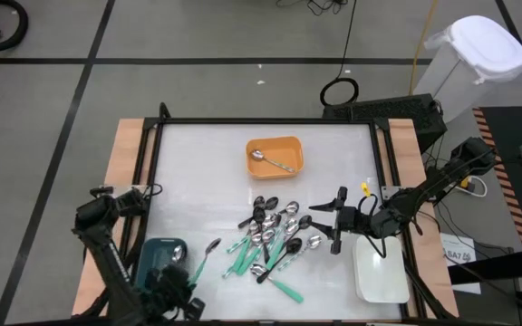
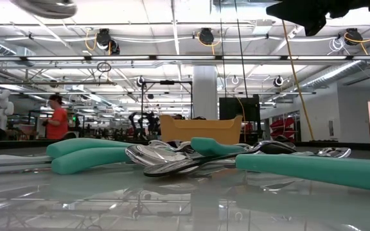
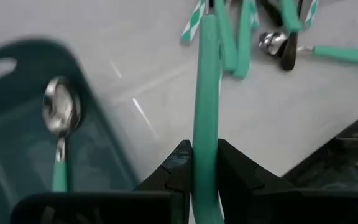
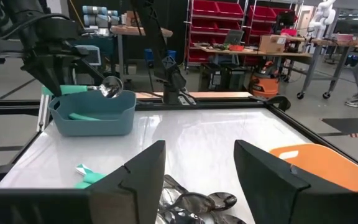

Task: Sort silverware by color (type)
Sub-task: Put the green spoon into the blue bin

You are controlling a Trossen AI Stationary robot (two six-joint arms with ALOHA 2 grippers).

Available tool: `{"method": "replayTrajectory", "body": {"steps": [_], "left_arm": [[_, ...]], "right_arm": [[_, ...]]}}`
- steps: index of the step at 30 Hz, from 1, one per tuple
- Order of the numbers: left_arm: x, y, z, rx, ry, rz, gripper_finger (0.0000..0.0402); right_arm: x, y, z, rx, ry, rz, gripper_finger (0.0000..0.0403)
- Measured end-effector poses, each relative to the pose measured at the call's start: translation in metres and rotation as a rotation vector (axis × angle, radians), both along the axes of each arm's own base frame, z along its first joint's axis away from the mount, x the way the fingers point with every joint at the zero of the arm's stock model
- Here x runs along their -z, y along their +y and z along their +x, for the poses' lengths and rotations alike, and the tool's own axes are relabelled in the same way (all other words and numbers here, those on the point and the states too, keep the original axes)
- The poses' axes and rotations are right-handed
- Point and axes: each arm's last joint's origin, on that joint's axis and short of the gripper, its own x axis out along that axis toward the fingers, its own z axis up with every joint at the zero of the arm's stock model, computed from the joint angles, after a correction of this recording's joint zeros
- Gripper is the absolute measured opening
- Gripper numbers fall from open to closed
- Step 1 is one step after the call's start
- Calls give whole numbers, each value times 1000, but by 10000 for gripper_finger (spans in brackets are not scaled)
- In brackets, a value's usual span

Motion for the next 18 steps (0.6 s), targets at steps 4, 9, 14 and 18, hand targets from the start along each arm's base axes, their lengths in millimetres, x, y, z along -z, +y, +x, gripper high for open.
{"method": "replayTrajectory", "body": {"steps": [4,9,14,18], "left_arm": [[1,-7,-18,-75,39,-51,49],[1,-11,-26,-70,45,-60,49],[1,-9,-29,-54,117,-37,49],[-7,-4,-32,-39,135,-44,49]], "right_arm": [[1,0,0,0,5,-3,187],[1,0,0,1,5,3,187],[2,0,0,1,15,-3,187],[3,0,0,2,31,-15,187]]}}
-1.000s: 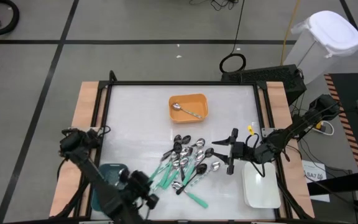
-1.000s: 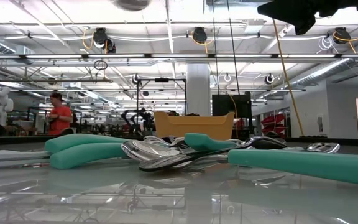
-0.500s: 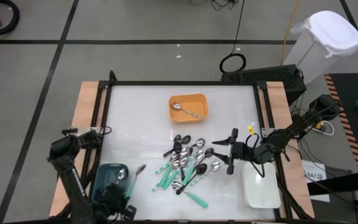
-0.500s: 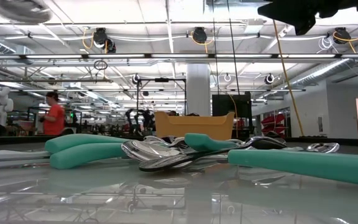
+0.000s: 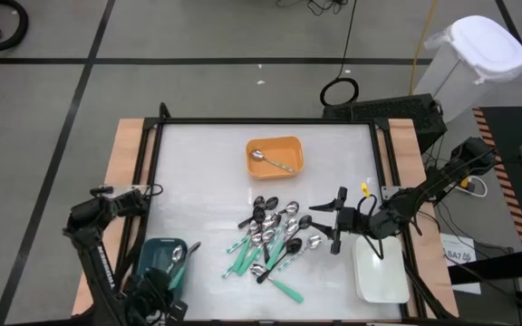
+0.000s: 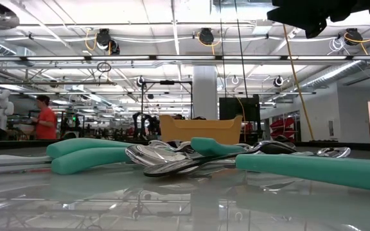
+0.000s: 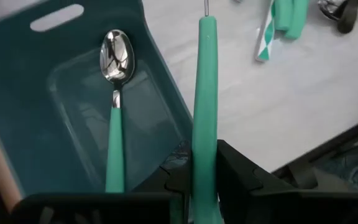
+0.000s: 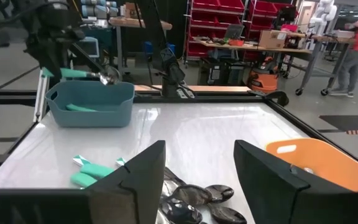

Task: Sort silverware by color (type)
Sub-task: Put the green spoon into the blue bin

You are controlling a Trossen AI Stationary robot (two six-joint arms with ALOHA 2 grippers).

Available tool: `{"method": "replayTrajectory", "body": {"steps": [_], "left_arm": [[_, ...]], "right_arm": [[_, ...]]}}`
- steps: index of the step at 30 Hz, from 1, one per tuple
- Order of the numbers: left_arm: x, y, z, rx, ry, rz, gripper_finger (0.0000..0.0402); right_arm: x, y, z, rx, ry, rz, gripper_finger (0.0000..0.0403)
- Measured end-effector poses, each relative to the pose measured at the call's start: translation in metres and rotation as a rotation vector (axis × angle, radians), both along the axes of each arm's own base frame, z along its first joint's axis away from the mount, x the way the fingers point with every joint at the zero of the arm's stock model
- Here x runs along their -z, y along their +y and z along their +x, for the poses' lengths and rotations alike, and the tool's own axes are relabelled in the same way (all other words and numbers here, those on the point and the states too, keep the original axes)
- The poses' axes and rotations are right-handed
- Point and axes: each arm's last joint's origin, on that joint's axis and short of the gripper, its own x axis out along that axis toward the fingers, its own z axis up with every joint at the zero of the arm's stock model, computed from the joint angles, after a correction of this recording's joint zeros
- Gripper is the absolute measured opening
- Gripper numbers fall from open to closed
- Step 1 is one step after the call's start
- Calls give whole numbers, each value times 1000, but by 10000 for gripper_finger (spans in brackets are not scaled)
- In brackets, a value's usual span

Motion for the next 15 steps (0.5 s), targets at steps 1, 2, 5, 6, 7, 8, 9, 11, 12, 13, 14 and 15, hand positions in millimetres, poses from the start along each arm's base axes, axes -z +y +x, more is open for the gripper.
{"method": "replayTrajectory", "body": {"steps": [1,2,5,6,7,8,9,11,12,13,14,15], "left_arm": [[-2,1,0,9,3,-3,49],[-4,2,-1,15,7,-9,49],[-9,4,-2,46,12,-17,49],[-11,5,-3,61,14,-19,49],[-13,6,-3,75,16,-21,49],[-15,8,-3,89,15,-19,49],[-16,8,-2,109,8,-11,49],[-18,13,-2,165,-10,19,49],[-18,15,-3,185,-13,32,49],[-18,19,-3,193,-9,40,49],[-17,23,-5,195,-1,49,49],[-15,28,-7,191,6,58,49]], "right_arm": [[0,0,0,0,1,-1,187],[0,0,0,0,1,-1,187],[0,0,0,1,2,-1,187],[0,0,0,1,2,-2,187],[0,0,0,2,2,-2,187],[0,0,0,2,2,-2,187],[0,0,0,2,2,-2,187],[0,0,0,2,2,-3,187],[0,0,0,2,1,-3,187],[0,0,0,2,0,-3,187],[0,0,0,2,-1,-2,187],[0,0,0,2,-2,0,187]]}}
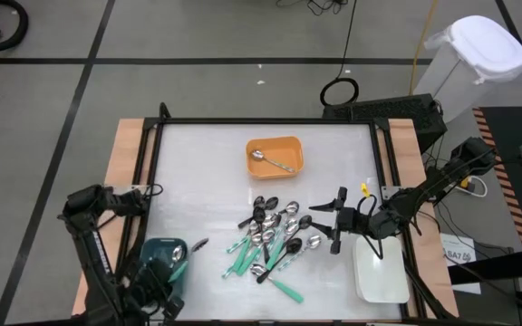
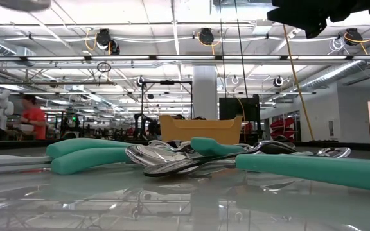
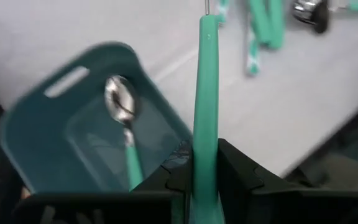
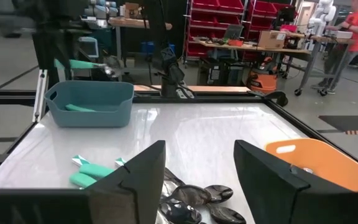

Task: Sort silverware by color (type)
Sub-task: Put the green spoon into the blue bin

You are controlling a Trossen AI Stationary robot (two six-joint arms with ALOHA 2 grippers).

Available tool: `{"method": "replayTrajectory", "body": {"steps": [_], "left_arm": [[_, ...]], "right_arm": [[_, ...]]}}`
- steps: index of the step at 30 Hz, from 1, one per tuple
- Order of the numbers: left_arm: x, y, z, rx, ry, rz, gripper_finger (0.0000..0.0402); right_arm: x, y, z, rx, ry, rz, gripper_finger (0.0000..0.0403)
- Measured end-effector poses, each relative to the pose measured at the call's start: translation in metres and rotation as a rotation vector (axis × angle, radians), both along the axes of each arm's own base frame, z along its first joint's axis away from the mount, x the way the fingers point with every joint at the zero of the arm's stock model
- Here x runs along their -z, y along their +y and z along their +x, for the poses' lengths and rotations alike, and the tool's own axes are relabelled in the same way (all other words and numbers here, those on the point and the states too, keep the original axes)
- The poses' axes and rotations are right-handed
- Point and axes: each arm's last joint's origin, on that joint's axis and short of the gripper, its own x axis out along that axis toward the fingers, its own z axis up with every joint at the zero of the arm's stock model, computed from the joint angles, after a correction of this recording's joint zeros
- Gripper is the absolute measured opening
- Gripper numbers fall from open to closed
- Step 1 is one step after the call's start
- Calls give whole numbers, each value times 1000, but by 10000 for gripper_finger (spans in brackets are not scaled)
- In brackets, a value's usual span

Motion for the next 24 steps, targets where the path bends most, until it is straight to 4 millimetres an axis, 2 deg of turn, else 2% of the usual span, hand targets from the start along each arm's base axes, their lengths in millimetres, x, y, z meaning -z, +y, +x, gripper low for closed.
{"method": "replayTrajectory", "body": {"steps": [5,9,13,19,24], "left_arm": [[3,21,-25,-116,-25,-17,49],[8,22,-36,-128,15,-57,49],[17,15,-33,-138,28,-118,49],[27,9,-35,-197,164,-141,49],[30,5,-33,-204,167,-161,49]], "right_arm": [[0,0,0,0,0,0,187],[1,0,0,1,12,-3,187],[5,-1,-1,2,47,-21,187],[7,-1,-1,8,56,-16,187],[7,-1,-1,8,56,-16,187]]}}
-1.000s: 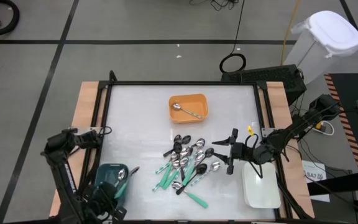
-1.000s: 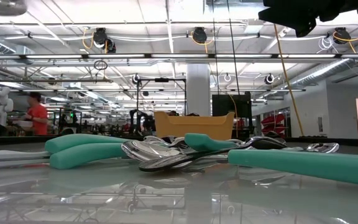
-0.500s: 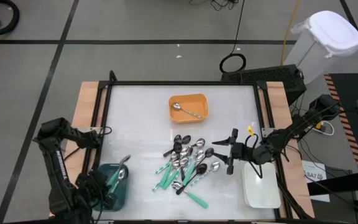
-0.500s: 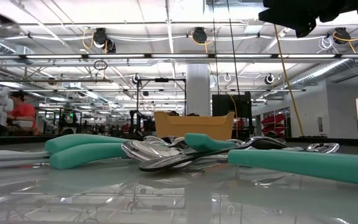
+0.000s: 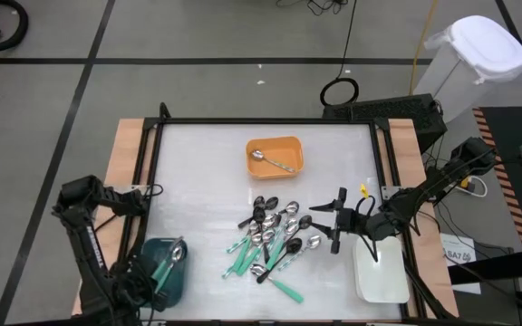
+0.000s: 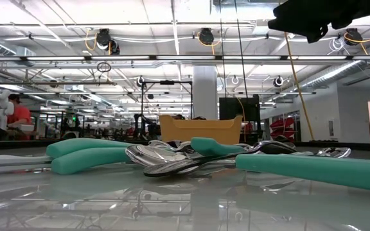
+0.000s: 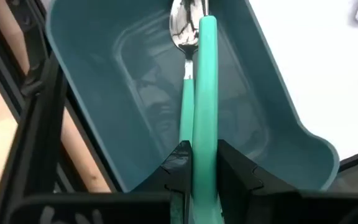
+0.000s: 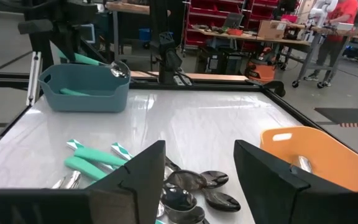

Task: Sort silverware by color (type)
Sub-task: Put the green spoon into the blue bin

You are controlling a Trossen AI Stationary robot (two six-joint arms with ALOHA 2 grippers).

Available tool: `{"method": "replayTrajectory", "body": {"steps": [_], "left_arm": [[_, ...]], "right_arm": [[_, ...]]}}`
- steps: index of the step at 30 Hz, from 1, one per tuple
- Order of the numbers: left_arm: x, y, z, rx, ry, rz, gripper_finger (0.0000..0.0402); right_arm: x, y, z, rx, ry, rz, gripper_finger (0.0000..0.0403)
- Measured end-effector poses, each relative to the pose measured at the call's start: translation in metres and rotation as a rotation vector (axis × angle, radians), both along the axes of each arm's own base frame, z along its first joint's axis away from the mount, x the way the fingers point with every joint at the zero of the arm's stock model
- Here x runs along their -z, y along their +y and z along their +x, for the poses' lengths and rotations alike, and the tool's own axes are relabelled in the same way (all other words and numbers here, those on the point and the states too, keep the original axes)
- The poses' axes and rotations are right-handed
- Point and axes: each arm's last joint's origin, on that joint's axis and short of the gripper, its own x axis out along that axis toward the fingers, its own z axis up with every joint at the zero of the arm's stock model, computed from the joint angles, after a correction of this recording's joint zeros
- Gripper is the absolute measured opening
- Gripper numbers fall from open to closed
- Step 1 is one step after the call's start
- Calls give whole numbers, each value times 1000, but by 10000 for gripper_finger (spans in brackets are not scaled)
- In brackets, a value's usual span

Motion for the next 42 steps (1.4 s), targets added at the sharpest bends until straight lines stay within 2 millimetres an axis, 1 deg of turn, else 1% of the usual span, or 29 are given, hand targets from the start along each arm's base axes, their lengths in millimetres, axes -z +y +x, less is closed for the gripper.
{"method": "replayTrajectory", "body": {"steps": [7,15,19,21,28,33,37,42], "left_arm": [[5,-6,2,-22,56,-57,49],[16,-11,3,-17,81,-28,50],[20,-13,4,-8,86,-19,78],[20,-14,4,-7,85,-21,85],[20,-14,5,-15,81,-28,91],[21,-14,10,-19,78,-42,93],[15,-13,18,3,75,-64,93],[-1,-11,33,49,28,-73,94]], "right_arm": [[0,0,0,0,0,0,187],[0,0,0,0,0,0,187],[0,0,0,0,0,0,187],[0,0,0,0,0,0,187],[0,0,0,2,-2,11,187],[0,0,0,1,-2,11,187],[0,0,0,0,-2,12,187],[0,0,0,-3,-2,13,187]]}}
